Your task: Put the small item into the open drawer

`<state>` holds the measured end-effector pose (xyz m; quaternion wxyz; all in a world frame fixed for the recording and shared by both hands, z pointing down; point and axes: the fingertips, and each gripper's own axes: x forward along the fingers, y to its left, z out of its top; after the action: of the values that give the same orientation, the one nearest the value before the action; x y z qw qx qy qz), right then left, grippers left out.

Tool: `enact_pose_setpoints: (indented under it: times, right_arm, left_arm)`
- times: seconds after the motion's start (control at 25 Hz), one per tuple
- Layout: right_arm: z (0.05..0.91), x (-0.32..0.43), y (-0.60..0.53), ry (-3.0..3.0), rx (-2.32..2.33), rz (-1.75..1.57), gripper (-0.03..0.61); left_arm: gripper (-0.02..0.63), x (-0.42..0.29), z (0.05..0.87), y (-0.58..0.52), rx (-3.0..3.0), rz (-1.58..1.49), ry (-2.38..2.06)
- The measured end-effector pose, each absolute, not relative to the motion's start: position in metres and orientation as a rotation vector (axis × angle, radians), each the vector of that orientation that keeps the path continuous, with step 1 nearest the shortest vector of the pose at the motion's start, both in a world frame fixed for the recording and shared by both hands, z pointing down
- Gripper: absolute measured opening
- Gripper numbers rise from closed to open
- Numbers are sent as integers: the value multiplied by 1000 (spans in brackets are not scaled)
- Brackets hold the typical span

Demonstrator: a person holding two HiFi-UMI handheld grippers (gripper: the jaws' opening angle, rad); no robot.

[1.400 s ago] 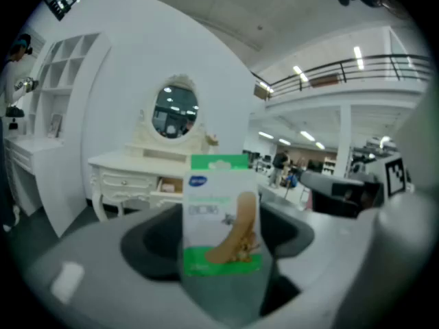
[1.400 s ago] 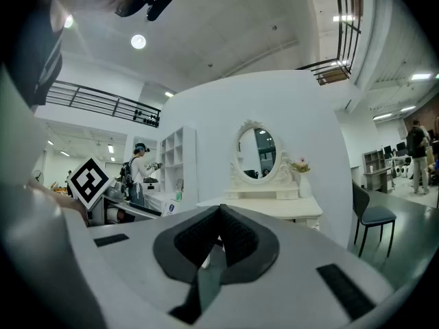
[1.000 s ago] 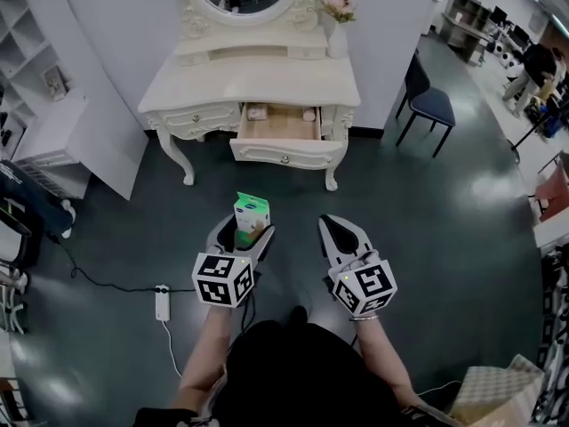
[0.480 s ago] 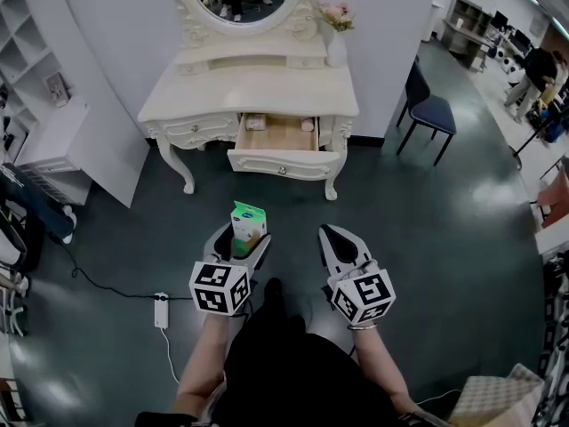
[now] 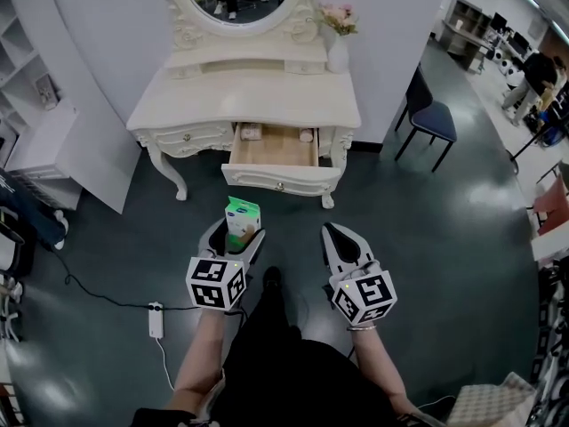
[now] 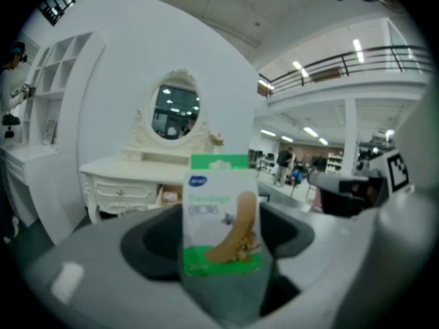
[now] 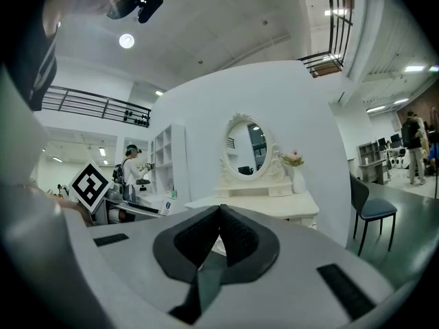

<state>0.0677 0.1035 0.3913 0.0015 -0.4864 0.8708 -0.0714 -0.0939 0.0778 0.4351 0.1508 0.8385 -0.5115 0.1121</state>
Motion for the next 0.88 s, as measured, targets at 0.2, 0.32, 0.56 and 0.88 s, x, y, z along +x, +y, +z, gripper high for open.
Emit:
enact_pose_setpoints:
  times: [0.2,0.32,0.56,0.88]
  right_arm:
    - [396,59,57,2740,-1533,-236,-3]
    - [397,50,26,2742,-1531,-243,-3]
    - [392,35,-29,2729,-1553,-249,-3]
    - [394,32,-84,2700,-1637,-250,-3]
  left_arm:
    - [350,-103,438,30,2411,325,-1465]
    - [350,-109,438,-2,2413,313,-1456]
    - [350,-124,436,-57,2422,324,-1434]
    - [350,-127,434,-120,2470,323,-1368]
